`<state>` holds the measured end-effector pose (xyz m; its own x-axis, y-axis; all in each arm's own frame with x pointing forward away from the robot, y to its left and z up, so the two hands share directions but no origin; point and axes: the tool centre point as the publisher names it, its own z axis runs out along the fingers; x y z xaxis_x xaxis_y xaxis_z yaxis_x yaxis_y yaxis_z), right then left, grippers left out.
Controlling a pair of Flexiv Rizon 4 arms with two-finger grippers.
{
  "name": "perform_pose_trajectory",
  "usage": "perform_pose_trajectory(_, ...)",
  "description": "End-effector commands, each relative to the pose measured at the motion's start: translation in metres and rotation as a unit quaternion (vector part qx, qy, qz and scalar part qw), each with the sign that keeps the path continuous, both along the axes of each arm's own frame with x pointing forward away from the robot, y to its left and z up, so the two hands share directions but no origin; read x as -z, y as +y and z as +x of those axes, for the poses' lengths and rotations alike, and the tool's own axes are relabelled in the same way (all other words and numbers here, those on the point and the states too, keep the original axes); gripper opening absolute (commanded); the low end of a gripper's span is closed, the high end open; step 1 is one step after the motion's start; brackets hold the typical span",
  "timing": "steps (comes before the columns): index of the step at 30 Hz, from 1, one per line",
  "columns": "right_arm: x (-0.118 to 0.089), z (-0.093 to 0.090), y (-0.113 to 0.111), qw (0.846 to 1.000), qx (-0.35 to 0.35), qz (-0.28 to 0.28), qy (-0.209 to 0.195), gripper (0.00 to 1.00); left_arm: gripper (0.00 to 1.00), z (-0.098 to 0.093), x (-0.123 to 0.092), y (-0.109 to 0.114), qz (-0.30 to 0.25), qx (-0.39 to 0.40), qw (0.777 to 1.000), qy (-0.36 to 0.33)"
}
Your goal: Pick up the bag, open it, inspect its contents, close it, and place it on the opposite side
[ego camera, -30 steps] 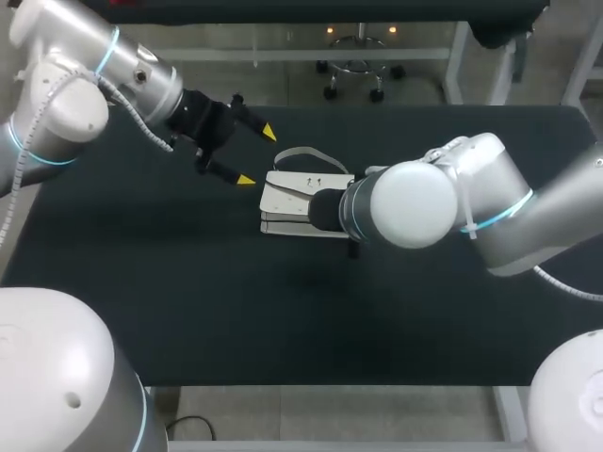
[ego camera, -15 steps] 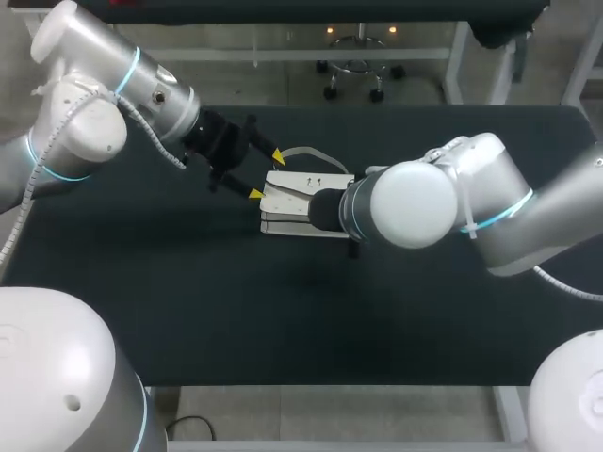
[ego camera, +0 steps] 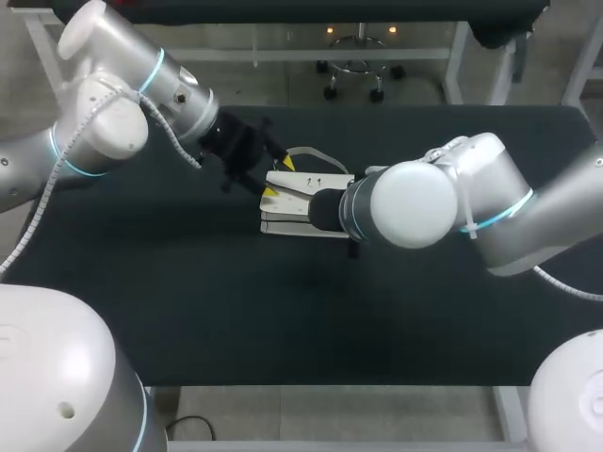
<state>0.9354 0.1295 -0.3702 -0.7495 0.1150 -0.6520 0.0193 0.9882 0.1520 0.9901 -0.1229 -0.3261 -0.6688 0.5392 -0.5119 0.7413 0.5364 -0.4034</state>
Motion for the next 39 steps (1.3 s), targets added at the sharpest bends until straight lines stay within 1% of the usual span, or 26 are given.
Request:
perform_pose_trajectory(1, 0.002, 0.001, -0.001, 1.000, -0.002, 0.002, -0.001, 0.00, 0.61, 0.002, 0.005, -0.006, -0.003, 0.002, 1.000, -0.002)
perform_pose_trajectory(3, 0.002, 0.001, -0.001, 1.000, -0.002, 0.002, -0.001, 0.00, 0.64, 0.002, 0.007, -0.009, 0.000, 0.003, 1.000, -0.005)
perform_pose_trajectory(5, 0.002, 0.001, -0.001, 1.000, -0.002, 0.002, -0.001, 0.00, 0.60, 0.002, 0.008, -0.011, 0.002, 0.004, 1.000, -0.007)
perform_pose_trajectory(7, 0.002, 0.001, -0.001, 1.000, -0.002, 0.002, -0.001, 0.00, 0.60, 0.001, 0.010, -0.013, 0.003, 0.006, 1.000, -0.009)
perform_pose_trajectory(13, 0.002, 0.001, -0.001, 1.000, -0.002, 0.002, -0.001, 0.00, 0.50, 0.003, 0.015, -0.016, 0.005, 0.004, 1.000, -0.013)
perform_pose_trajectory(15, 0.002, 0.001, -0.001, 1.000, -0.002, 0.002, -0.001, 0.00, 0.49, 0.004, 0.018, -0.017, 0.006, 0.001, 1.000, -0.016)
perform_pose_trajectory(16, 0.002, 0.001, -0.001, 1.000, -0.002, 0.002, -0.001, 0.00, 0.50, 0.005, 0.019, -0.018, 0.007, 0.000, 1.000, -0.017)
perform_pose_trajectory(18, 0.002, 0.001, -0.001, 1.000, -0.002, 0.002, -0.001, 0.00, 0.66, 0.006, 0.021, -0.018, 0.008, -0.001, 1.000, -0.018)
perform_pose_trajectory(19, 0.002, 0.001, -0.001, 1.000, -0.002, 0.002, -0.001, 0.00, 0.67, 0.007, 0.021, -0.018, 0.008, 0.000, 1.000, -0.018)
perform_pose_trajectory(23, 0.002, 0.001, -0.001, 1.000, -0.002, 0.002, -0.001, 0.00, 0.51, 0.012, 0.024, -0.019, 0.006, -0.005, 1.000, -0.022)
perform_pose_trajectory(25, 0.002, 0.001, -0.001, 1.000, -0.002, 0.002, -0.001, 0.00, 0.47, 0.014, 0.025, -0.019, 0.005, -0.008, 1.000, -0.022)
perform_pose_trajectory(27, 0.002, 0.001, -0.001, 1.000, -0.002, 0.002, -0.001, 0.00, 0.36, 0.015, 0.026, -0.020, 0.005, -0.013, 1.000, -0.025)
perform_pose_trajectory(28, 0.002, 0.001, -0.001, 1.000, -0.002, 0.002, -0.001, 0.00, 0.33, 0.016, 0.026, -0.021, 0.005, -0.014, 1.000, -0.026)
perform_pose_trajectory(30, 0.002, 0.001, -0.001, 1.000, -0.002, 0.002, -0.001, 0.00, 0.32, 0.018, 0.026, -0.022, 0.008, -0.017, 0.999, -0.030)
perform_pose_trajectory(31, 0.002, 0.001, -0.001, 1.000, -0.002, 0.002, -0.001, 0.00, 0.29, 0.019, 0.027, -0.023, 0.010, -0.019, 0.999, -0.033)
perform_pose_trajectory(32, 0.002, 0.001, -0.001, 1.000, -0.002, 0.002, -0.001, 0.00, 0.20, 0.019, 0.027, -0.023, 0.011, -0.022, 0.999, -0.035)
perform_pose_trajectory(33, 0.002, 0.001, -0.001, 1.000, -0.002, 0.002, -0.001, 0.00, 0.08, 0.020, 0.027, -0.024, 0.012, -0.025, 0.999, -0.036)
perform_pose_trajectory(34, 0.002, 0.001, -0.001, 1.000, -0.002, 0.002, -0.001, 0.00, 0.00, 0.021, 0.027, -0.024, 0.012, -0.025, 0.999, -0.037)
perform_pose_trajectory(39, 0.002, 0.001, -0.001, 1.000, -0.002, 0.002, -0.001, 0.00, 0.00, 0.022, 0.023, -0.024, 0.009, -0.035, 0.999, -0.031)
